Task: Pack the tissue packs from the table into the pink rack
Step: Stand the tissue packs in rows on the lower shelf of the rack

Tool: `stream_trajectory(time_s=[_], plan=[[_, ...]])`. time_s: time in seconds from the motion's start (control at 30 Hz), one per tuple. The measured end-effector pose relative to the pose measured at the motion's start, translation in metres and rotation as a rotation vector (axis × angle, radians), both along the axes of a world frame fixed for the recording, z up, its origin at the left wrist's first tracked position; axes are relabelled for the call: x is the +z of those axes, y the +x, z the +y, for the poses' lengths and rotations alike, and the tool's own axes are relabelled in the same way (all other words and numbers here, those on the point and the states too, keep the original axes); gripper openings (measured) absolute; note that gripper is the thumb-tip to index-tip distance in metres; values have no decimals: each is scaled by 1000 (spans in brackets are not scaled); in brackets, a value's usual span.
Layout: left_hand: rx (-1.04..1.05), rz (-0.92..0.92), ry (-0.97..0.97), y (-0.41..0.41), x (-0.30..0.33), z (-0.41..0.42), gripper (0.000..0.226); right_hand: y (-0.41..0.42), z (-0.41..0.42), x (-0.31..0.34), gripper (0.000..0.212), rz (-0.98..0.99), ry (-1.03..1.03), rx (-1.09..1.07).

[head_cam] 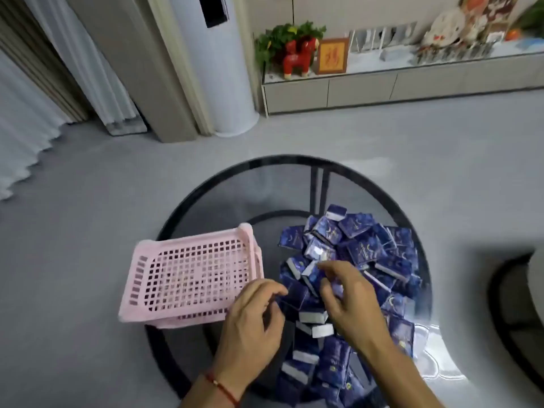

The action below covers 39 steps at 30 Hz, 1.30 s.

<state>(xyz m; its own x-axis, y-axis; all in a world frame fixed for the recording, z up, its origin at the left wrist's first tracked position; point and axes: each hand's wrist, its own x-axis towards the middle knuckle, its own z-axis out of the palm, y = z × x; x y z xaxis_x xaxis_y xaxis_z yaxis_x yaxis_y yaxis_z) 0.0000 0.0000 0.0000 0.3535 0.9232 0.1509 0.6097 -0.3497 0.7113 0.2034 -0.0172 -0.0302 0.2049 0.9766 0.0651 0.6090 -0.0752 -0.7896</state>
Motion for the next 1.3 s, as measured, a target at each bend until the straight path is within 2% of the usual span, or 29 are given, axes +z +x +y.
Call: stream_trajectory(time_s=[0.13, 0.23, 0.37, 0.57, 0.63, 0.77, 0.83, 0.9, 1.0, 1.07, 1.17, 1.23, 1.3], plan=[[10, 35, 164, -10, -90, -8, 23, -9, -15, -55, 21, -99, 201, 33], [12, -7, 290, -23, -153, -21, 20, -16, -39, -89, 25, -200, 325, 45], [21, -35, 298, -33, -202, -24, 15, -21, -59, -121, 26, -397, 372, 58], [31, 51, 360, -42, -212, -28, 26, -22, -68, -133, 40, -560, 416, 25], [67, 11, 379, -47, -200, -32, 26, -26, -72, -130, 46, -595, 387, -1], [134, -80, 339, -55, -183, -45, 29, -35, -82, -123, 53, -708, 242, -67], [130, -122, 299, -56, -177, -53, 30, -37, -80, -120, 54, -754, 114, -85], [109, -148, 279, -55, -172, -62, 28, -37, -75, -120, 50, -782, 77, -70], [121, -221, 239, -54, -166, -77, 26, -36, -71, -116, 35, -710, 165, -71], [121, -277, 201, -52, -165, -84, 24, -33, -76, -110, 27, -578, 250, -112], [113, -338, 122, -50, -157, -88, 20, -27, -90, -82, 22, -127, 352, -154], [98, -398, 52, -49, -150, -88, 21, -26, -98, -67, 17, 111, 320, -76], [37, -479, -70, -51, -142, -89, 33, -30, -104, -61, 18, 299, 234, 33]])
